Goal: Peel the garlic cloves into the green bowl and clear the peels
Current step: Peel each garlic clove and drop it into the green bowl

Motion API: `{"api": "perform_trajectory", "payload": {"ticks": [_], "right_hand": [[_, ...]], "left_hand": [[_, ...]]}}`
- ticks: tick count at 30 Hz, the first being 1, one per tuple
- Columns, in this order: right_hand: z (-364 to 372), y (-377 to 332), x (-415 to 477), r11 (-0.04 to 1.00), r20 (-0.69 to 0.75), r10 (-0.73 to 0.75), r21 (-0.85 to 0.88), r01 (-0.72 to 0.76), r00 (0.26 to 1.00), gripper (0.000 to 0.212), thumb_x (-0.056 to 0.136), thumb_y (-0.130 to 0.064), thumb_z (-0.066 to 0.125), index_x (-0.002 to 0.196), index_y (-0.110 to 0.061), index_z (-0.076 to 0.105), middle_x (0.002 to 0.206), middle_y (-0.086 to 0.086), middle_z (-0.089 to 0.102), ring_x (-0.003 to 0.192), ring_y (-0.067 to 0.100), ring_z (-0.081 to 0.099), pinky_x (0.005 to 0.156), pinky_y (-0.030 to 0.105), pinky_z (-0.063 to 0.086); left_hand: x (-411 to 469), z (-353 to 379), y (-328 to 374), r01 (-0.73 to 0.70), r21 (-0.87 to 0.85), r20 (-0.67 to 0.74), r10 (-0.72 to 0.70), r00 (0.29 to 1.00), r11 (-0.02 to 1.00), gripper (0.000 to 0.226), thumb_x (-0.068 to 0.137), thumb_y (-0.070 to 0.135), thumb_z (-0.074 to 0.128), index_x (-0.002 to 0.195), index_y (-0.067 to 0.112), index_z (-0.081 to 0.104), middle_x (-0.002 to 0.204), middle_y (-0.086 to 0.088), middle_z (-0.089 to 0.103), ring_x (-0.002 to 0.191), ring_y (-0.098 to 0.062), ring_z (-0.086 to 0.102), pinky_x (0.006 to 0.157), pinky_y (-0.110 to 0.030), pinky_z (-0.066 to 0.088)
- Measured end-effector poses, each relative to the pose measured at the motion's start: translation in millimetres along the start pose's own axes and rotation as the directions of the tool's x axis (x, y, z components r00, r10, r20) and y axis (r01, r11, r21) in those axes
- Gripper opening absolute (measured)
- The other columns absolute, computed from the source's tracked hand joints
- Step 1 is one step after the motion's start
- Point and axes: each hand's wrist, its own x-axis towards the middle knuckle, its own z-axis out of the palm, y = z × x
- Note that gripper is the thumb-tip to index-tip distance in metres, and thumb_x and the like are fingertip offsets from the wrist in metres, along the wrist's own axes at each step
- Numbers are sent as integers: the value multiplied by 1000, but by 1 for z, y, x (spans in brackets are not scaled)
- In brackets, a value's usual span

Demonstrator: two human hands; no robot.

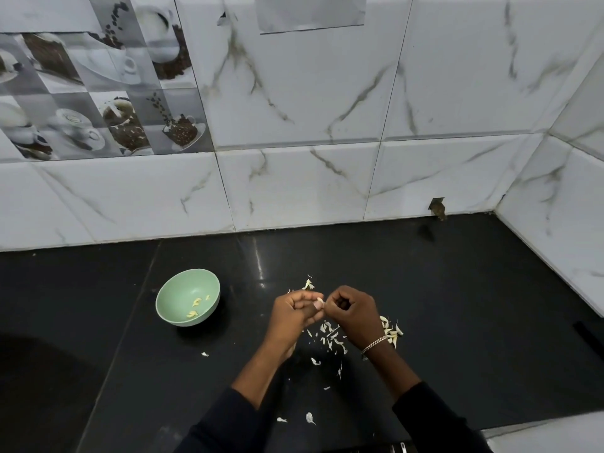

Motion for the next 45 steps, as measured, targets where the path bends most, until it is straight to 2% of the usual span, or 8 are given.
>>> {"api": "perform_trajectory", "payload": {"ticks": [10, 15, 18, 23, 26, 32, 38, 45], "right_hand": [[0, 3, -11, 999, 87, -15, -49, 19, 996, 20, 83, -16, 75, 67, -14, 62, 59, -6, 57, 54, 2, 49, 53, 15, 38], [3, 10, -10, 982, 164, 76, -181, -46, 983, 30, 97, -15, 55, 69, -4, 58, 62, -7, 54, 56, 4, 45, 61, 29, 39], [5, 11, -8, 970, 131, 98, -232, -66, 987, 25, 91, -19, 66, 68, -12, 59, 63, -7, 56, 56, 3, 48, 58, 20, 38], [1, 6, -7, 995, 104, 70, -78, -62, 992, 2, 84, -16, 75, 83, -17, 74, 76, -5, 71, 68, 3, 63, 63, 14, 49], [0, 4, -4, 993, 142, 59, -109, -44, 988, 4, 86, -20, 73, 83, -19, 76, 73, -5, 72, 67, 9, 66, 64, 22, 52], [-5, 5, -3, 989, 185, 36, -149, -9, 982, 9, 85, -25, 76, 78, -19, 75, 69, -4, 70, 60, 2, 58, 57, 14, 43], [-12, 1, 2, 990, 247, 35, -142, 0, 968, 10, 86, -19, 74, 76, -18, 75, 58, -9, 66, 51, 0, 55, 52, 16, 42], [-16, 2, 1, 995, 314, 62, -98, -32, 947, 11, 90, -23, 72, 81, -19, 76, 63, -1, 72, 57, 7, 66, 57, 21, 50]], "left_hand": [[-4, -8, -3, 39, -125, -54, -46, 998, 991, 17, 89, -11, 64, 105, -7, 69, 95, -24, 75, 85, -23, 75, 72, -21, 59], [-5, -8, -4, 48, -138, -55, -56, 997, 989, 16, 91, -12, 61, 102, -5, 70, 89, -18, 75, 84, -25, 76, 73, -22, 60], [-6, -8, -4, 32, -88, -49, -37, 998, 996, 17, 90, -11, 63, 103, -3, 70, 89, -18, 75, 84, -24, 75, 75, -23, 60], [-9, -9, -6, -27, 65, -62, 31, 998, 998, 13, 87, -8, 70, 99, -5, 70, 84, -19, 76, 77, -21, 74, 72, -24, 59], [-10, -7, -7, -45, 121, -59, 52, 997, 992, 10, 87, -10, 68, 97, -10, 70, 80, -16, 75, 71, -14, 73, 65, -18, 55], [-9, -8, -8, -112, 300, -25, 125, 992, 947, 9, 87, -4, 71, 91, 1, 76, 76, -14, 75, 71, -14, 71, 70, -20, 54], [-6, -10, -9, -125, 327, 3, 131, 991, 937, 11, 86, -6, 71, 93, 3, 74, 82, -16, 76, 75, -25, 73, 78, -33, 61], [-3, -13, -7, -137, 372, 1, 148, 989, 918, 14, 86, -6, 71, 97, 3, 72, 83, -14, 75, 73, -22, 75, 74, -28, 60]]}}
